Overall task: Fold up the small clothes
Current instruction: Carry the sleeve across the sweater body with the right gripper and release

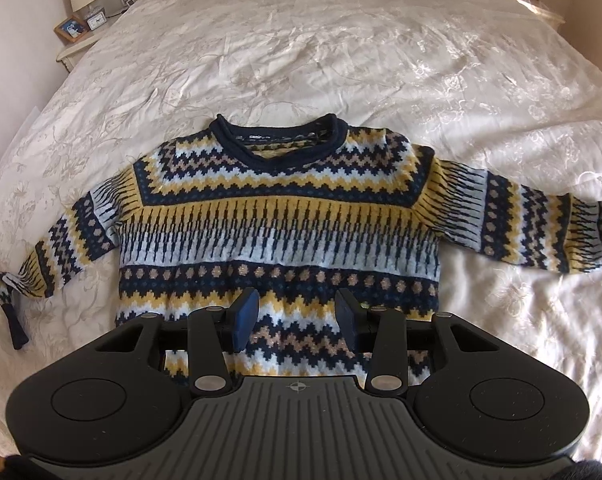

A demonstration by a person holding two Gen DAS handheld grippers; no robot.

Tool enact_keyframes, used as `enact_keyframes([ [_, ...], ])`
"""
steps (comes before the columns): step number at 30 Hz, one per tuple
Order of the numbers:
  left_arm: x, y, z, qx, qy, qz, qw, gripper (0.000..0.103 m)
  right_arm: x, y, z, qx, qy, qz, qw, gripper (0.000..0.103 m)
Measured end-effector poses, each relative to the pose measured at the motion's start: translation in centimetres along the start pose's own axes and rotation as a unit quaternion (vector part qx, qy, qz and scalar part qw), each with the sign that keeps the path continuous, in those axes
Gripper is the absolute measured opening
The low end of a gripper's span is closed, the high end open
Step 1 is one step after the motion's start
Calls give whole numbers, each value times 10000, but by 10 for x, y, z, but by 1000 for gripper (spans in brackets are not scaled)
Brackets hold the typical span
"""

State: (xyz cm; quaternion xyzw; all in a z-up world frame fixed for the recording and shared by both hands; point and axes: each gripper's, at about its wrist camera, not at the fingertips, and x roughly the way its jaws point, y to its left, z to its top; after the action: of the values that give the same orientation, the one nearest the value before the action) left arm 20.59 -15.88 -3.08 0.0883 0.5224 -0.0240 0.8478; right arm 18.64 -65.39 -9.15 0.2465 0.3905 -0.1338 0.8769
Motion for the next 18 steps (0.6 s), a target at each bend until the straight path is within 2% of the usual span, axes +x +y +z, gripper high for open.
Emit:
enact_keyframes([
  [8,4,56,-9,-135,-99,-265,9995,41,-27,123,8,-242,-335,859,9954,12],
  [13,8,111,-15,-274,-185,-292,9990,41,-23,220,-3,-475,-386,1205,9908,12],
  [18,17,173,-22,-408,-213,-190,9988,41,-9,316,-26,-783,-207,1626,9834,12],
])
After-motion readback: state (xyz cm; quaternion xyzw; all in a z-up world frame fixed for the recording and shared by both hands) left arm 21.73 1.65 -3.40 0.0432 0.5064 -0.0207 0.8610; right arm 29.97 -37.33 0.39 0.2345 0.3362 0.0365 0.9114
